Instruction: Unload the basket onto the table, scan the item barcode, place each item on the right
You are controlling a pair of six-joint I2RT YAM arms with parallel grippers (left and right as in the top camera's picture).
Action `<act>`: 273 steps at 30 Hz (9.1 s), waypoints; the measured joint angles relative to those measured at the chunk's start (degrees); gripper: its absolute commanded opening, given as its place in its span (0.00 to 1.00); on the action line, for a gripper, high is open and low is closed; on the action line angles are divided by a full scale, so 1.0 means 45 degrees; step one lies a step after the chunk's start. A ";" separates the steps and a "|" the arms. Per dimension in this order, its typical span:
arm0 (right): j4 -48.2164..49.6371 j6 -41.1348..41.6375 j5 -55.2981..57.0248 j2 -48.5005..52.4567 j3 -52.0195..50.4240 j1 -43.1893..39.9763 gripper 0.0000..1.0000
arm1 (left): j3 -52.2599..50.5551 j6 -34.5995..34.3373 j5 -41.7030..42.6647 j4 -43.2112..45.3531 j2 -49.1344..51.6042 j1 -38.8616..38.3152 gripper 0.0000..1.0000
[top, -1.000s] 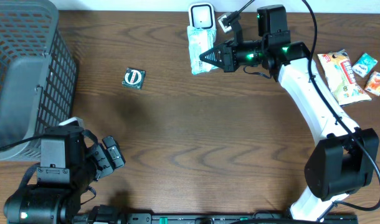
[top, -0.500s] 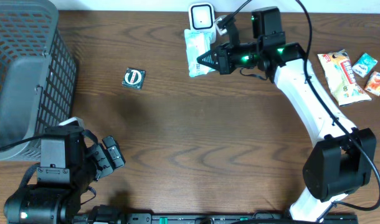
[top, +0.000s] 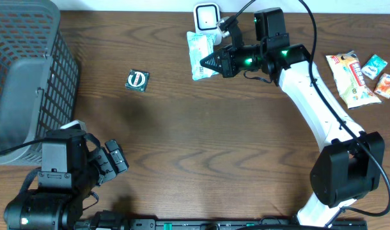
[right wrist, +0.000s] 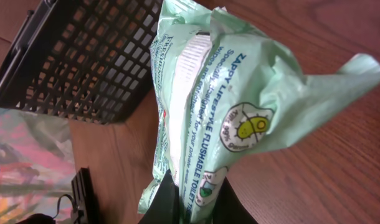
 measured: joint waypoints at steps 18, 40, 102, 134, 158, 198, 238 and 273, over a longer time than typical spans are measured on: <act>-0.0801 -0.0058 0.1302 0.0000 -0.0005 0.0000 0.01 | 0.0000 0.0000 0.0000 0.0000 0.0000 0.0000 0.98; -0.2788 -0.0617 0.5843 0.0000 -0.0005 0.0345 0.01 | 0.0000 0.0000 0.0000 0.0000 0.0000 0.0000 0.98; -0.9369 -0.0869 1.0195 0.4070 0.4347 -0.0491 0.56 | 0.0000 0.0000 0.0000 -0.0005 0.0000 0.0000 0.98; -0.5217 -0.1059 0.8961 0.3905 -0.0131 -0.0340 0.04 | 0.0000 0.0000 0.0000 0.0000 0.0000 0.0000 0.98; -0.4396 -0.0418 0.9078 0.3910 0.4750 0.0559 0.01 | 0.0000 0.0000 0.0000 0.0000 0.0005 0.0000 0.98; 0.6849 0.2273 1.2148 0.6960 0.4872 0.1001 0.01 | 0.0000 0.0000 0.0000 0.0000 0.0000 0.0000 0.98; -0.6902 -0.2050 1.4246 0.3526 0.4949 -0.5081 0.01 | 0.0000 0.0000 -0.0005 0.0000 0.0000 0.0000 0.98; -0.4653 -0.0889 0.3011 0.0432 0.3172 -0.4041 0.99 | 0.0000 0.0000 0.0000 0.0000 0.0000 0.0000 0.97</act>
